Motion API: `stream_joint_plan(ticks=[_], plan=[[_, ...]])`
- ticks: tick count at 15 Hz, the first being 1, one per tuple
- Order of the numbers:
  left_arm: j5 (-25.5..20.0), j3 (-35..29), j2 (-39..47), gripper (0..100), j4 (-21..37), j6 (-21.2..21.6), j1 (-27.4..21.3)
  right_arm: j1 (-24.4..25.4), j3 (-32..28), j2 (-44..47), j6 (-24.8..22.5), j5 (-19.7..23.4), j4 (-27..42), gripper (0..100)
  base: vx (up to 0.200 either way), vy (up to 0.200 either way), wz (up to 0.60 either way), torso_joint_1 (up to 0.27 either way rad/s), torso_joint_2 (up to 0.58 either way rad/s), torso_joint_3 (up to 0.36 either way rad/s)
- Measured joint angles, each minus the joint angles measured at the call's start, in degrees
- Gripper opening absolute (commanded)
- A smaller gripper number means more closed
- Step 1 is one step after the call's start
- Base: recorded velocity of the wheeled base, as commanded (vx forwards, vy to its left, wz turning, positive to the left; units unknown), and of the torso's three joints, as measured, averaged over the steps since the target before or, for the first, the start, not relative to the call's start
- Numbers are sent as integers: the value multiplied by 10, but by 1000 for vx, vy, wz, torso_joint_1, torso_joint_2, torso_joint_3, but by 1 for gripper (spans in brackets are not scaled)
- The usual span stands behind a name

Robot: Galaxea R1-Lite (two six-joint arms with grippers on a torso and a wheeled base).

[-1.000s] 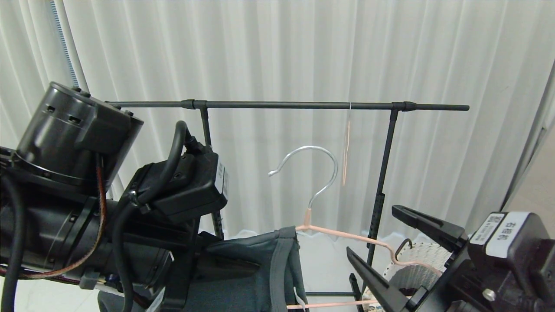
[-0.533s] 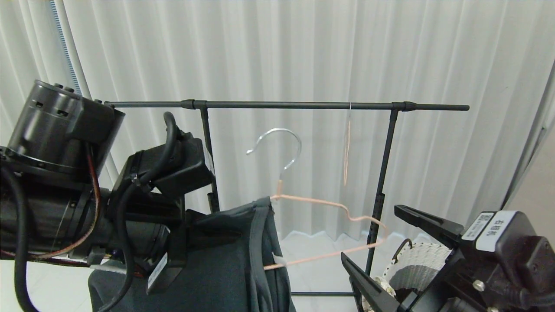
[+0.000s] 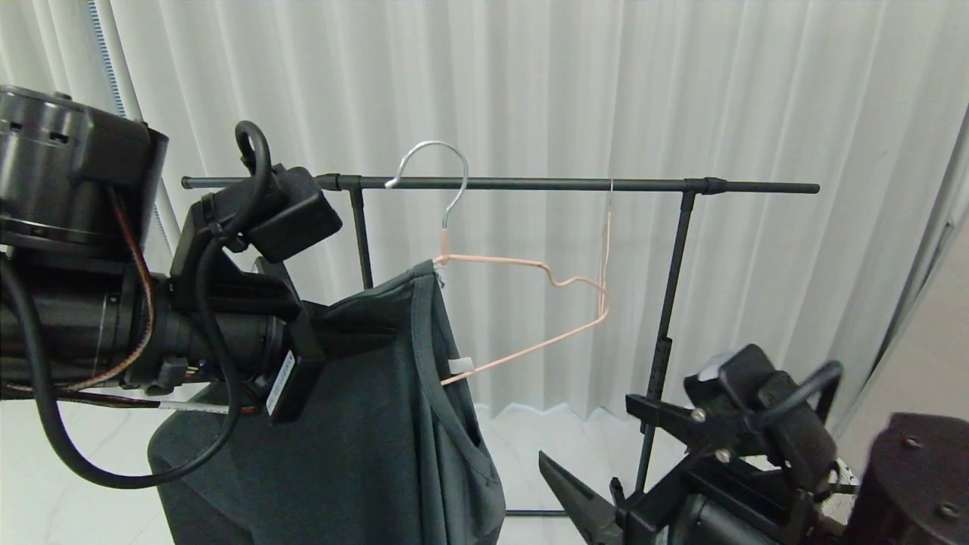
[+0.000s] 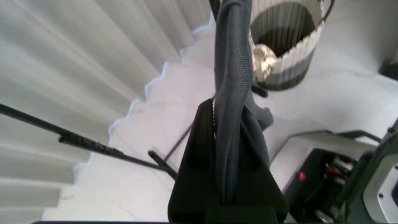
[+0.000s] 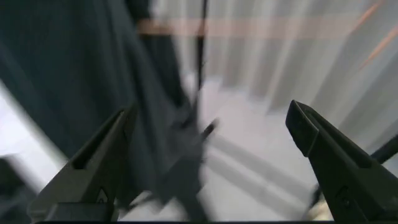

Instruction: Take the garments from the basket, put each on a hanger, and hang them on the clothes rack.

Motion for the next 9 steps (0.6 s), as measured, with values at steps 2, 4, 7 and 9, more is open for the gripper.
stream_joint_plan(ticks=[2,4,7,9], plan=[[0,-4,-7,0,-2,0,0,-7,-80,7,107,76,102,100,0,0,0,0,0,0],[-2,-5,-16,0,-4,-1,-5,-37,-125,30,141,111,122,100,0,0,0,0,0,0],[-3,-6,-32,0,-7,-3,-20,-58,-165,79,163,113,125,100,0,0,0,0,0,0],[-11,-10,-41,0,-7,-3,-33,-62,-177,111,166,93,113,100,0,0,0,0,0,0]])
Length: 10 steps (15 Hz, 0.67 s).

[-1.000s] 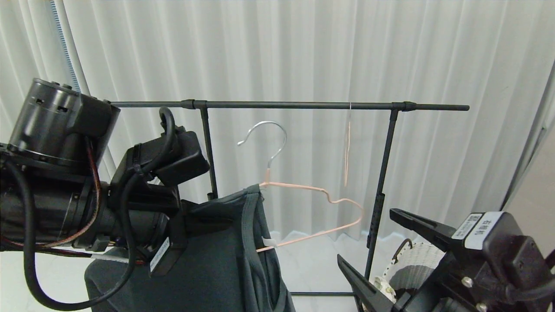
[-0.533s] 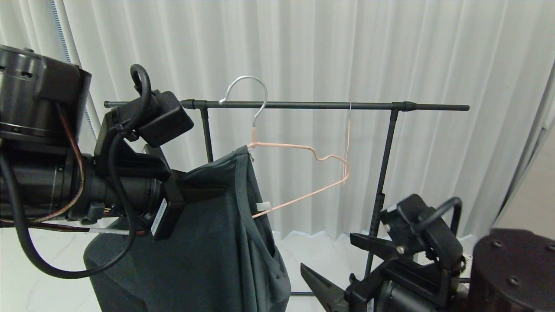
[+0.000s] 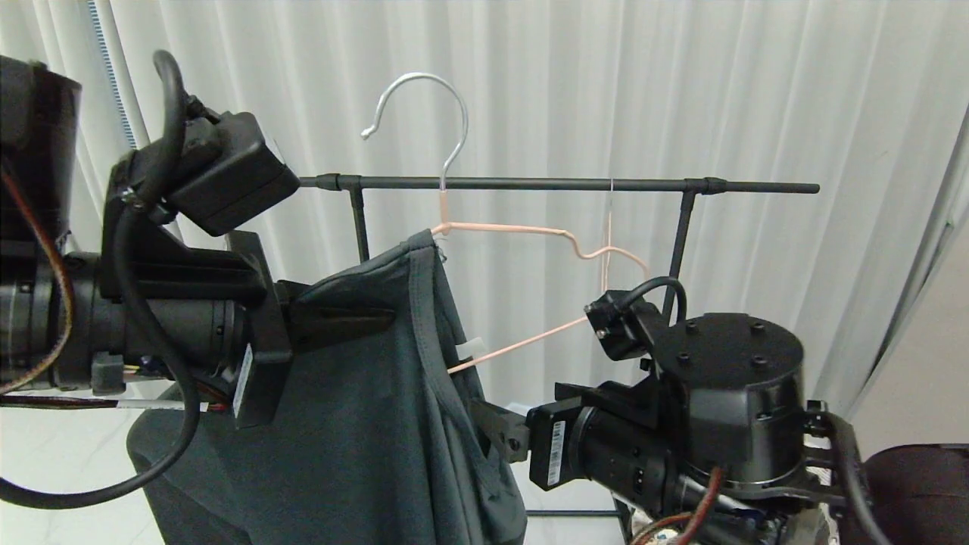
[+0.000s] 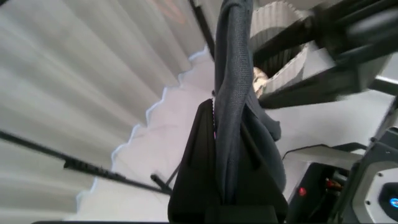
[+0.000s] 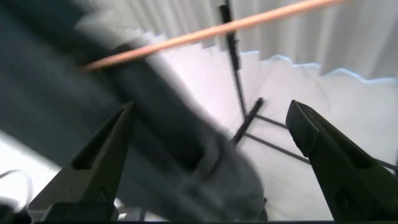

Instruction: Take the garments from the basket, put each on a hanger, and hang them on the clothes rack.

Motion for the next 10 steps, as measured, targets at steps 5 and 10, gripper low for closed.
stream_joint_plan(ticks=[5,10], plan=[[-12,-2,-17,0,0,0,-7,-2,-5,58,0,-20,-30,100,0,0,0,0,0,0],[-11,-6,-21,0,0,-15,-6,-7,38,71,-19,-71,13,100,0,0,0,0,0,0]])
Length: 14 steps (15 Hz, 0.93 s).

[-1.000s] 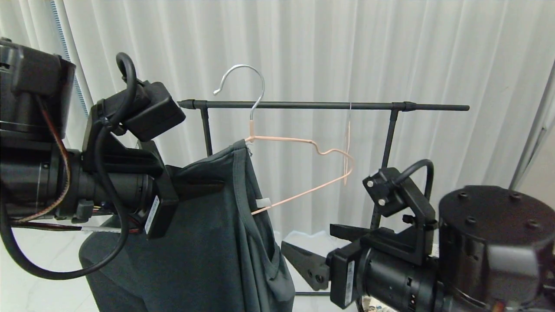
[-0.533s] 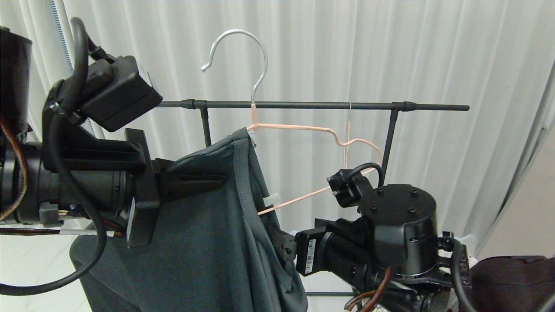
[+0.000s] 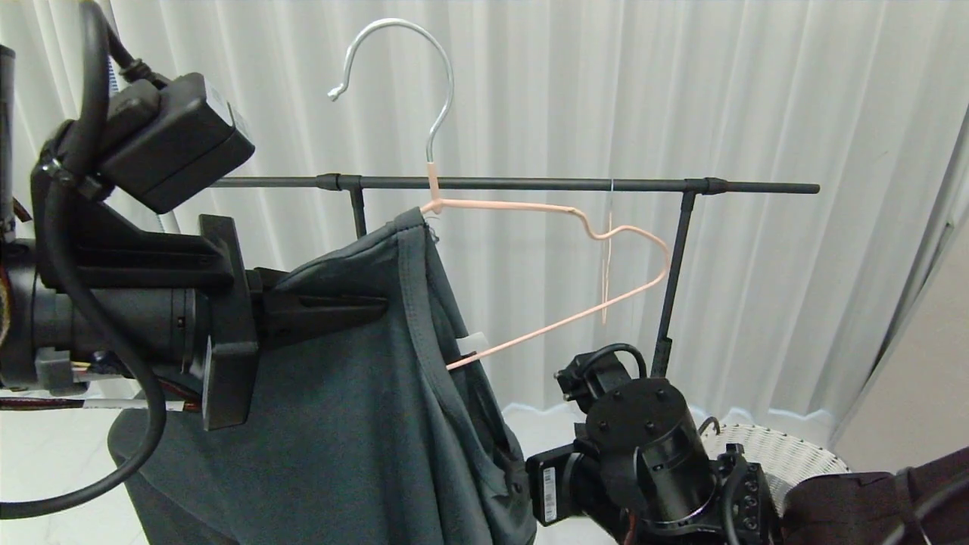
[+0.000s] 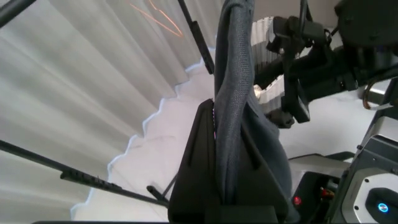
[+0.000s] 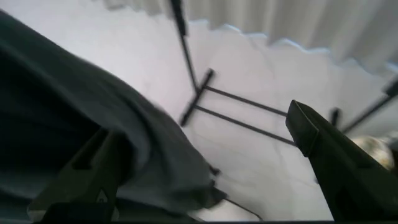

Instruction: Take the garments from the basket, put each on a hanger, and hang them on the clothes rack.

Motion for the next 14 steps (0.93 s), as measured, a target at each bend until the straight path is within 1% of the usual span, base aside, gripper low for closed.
stream_joint_plan(ticks=[3,6,8,10,12,14], plan=[[2,12,-2,0,0,0,1,-37,45,-15,-29,-12,4,100,0,0,0,0,0,0],[2,45,-8,0,0,0,2,-126,87,-50,-75,-13,2,100,0,0,0,0,0,0],[2,75,-18,0,0,4,2,-192,100,-77,-104,-11,2,100,0,0,0,0,0,0],[2,101,-29,0,-1,5,2,-238,103,-99,-126,-2,1,100,0,0,0,0,0,0],[5,127,-39,0,-2,9,2,-262,103,-117,-135,9,2,100,0,0,0,0,0,0],[22,155,-47,0,-2,38,4,-268,101,-127,-137,10,1,100,0,0,0,0,0,0]])
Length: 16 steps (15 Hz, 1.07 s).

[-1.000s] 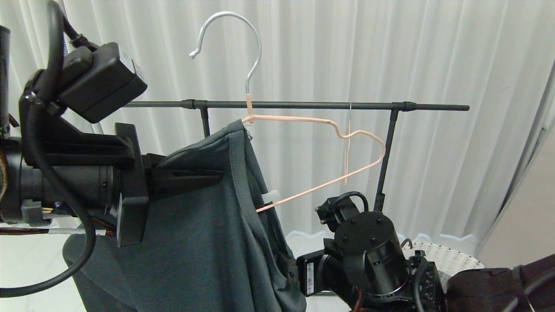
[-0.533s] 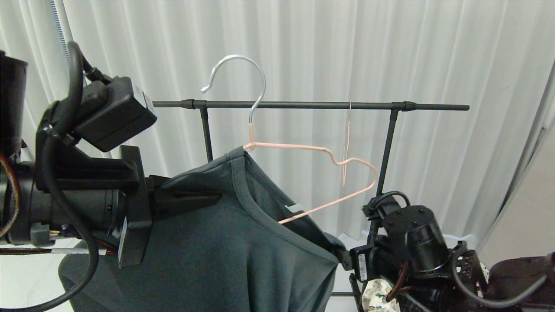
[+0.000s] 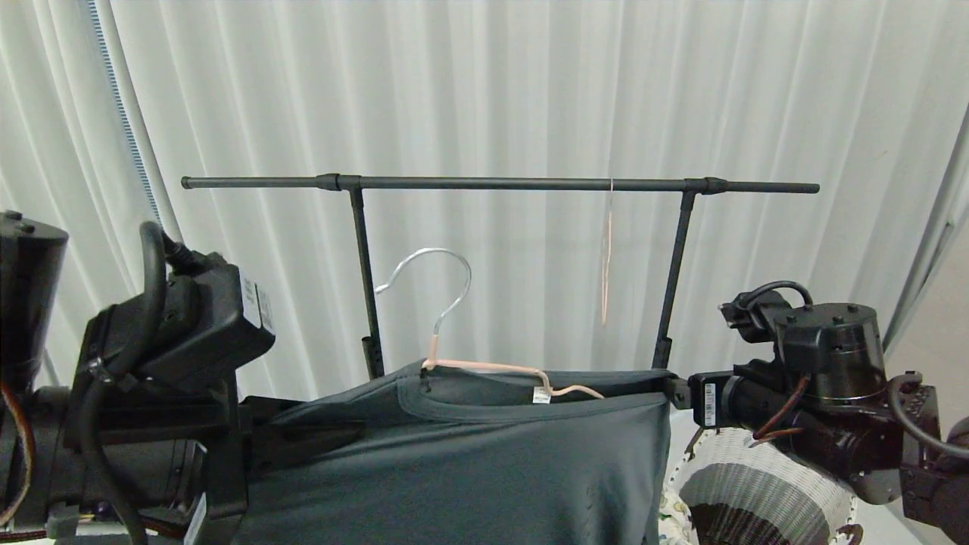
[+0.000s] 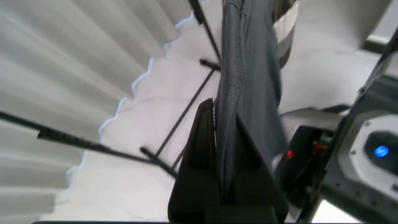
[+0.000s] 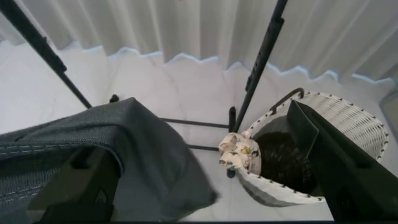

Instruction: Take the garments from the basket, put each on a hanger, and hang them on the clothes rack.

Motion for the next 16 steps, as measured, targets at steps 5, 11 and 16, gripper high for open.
stream_joint_plan(ticks=[5,11,16], plan=[[48,18,23,0,-52,18,4,10,-27,-37,-46,61,12,100,0,0,0,0,0,0],[49,19,54,0,-115,-34,-3,142,9,-92,-61,115,30,100,0,0,0,0,0,0],[1,46,39,0,-118,-36,-5,232,18,-110,-128,162,41,100,0,0,0,0,0,0]])
